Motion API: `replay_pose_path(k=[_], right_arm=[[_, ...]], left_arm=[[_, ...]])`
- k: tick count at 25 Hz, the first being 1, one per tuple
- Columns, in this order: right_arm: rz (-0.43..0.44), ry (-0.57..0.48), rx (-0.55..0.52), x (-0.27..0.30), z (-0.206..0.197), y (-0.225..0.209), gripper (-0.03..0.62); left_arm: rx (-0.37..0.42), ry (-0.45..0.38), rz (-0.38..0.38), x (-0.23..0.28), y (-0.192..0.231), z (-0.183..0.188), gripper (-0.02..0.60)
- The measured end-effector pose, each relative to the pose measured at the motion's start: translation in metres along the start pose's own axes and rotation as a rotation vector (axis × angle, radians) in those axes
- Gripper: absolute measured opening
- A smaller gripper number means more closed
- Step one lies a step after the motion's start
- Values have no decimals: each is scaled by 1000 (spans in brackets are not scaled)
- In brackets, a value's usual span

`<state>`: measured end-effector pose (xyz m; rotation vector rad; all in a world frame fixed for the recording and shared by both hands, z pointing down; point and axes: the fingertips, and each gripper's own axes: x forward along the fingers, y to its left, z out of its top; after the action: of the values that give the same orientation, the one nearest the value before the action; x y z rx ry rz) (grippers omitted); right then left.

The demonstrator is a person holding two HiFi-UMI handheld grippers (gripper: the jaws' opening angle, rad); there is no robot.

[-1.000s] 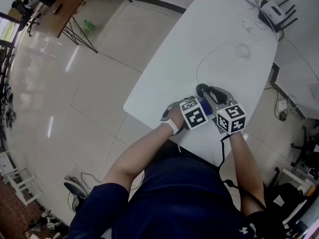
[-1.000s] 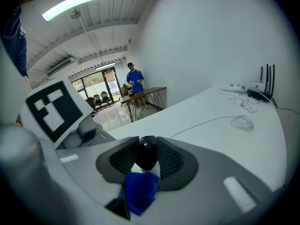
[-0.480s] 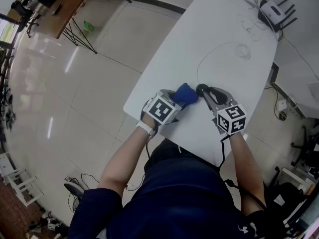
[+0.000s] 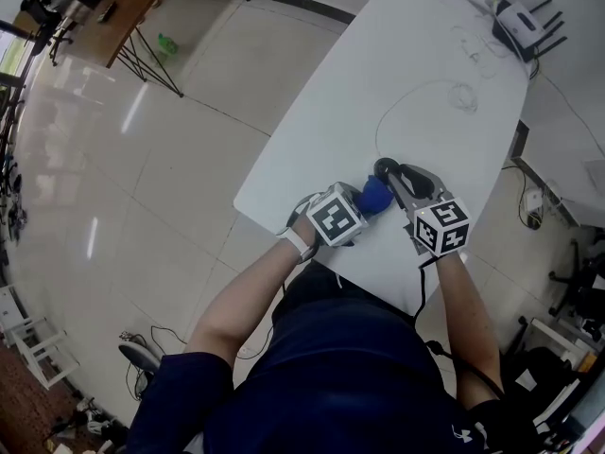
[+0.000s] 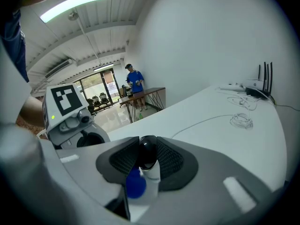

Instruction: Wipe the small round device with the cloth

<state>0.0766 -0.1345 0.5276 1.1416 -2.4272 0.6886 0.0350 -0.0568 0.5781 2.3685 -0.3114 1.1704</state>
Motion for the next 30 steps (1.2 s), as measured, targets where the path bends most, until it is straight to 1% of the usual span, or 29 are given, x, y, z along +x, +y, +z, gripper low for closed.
replay_pose_path(k=[4,6,9,13,15,17,18,20,21,22,26,27,29,30], right_arm=[[-3,-3,7,-1,1,1,121],[-3,-2,8,0,1,1,121],[-2,-2,12,1,0,1,121],[-4,-7,19,0,1,0,121],[-5,-11,23,0,1,0,118],[-6,-13,25,0,0,0,115],[-6,-13,25,0,0,0,112],[-9,-13,22,0,-1,-1,103],[-10,-13,21,0,-1,-1,97],[-11,-13,21,0,-1,-1,95],[-4,-7,27,0,-1,-1,95],[0,-5,32,0,-1,0,103],[-3,-12,38,-2,2,-1,140],[-9,-19,41,-2,4,-3,141]], left_arm=[[80,48,-104,21,-38,-3,144],[116,60,-128,22,-49,0,144],[128,55,-103,15,-37,8,144],[98,53,-11,-12,8,15,144],[73,56,13,-24,24,12,144],[21,45,8,-31,33,8,144],[-13,28,-7,-34,35,8,144],[-84,-37,-59,-39,34,17,144],[-121,-70,-74,-41,36,21,144],[-162,-96,-71,-43,42,22,144],[-347,-186,3,-53,80,15,143],[-389,-207,25,-57,90,13,143],[-458,-248,69,-63,105,11,143],[-484,-272,83,-66,109,12,143]])
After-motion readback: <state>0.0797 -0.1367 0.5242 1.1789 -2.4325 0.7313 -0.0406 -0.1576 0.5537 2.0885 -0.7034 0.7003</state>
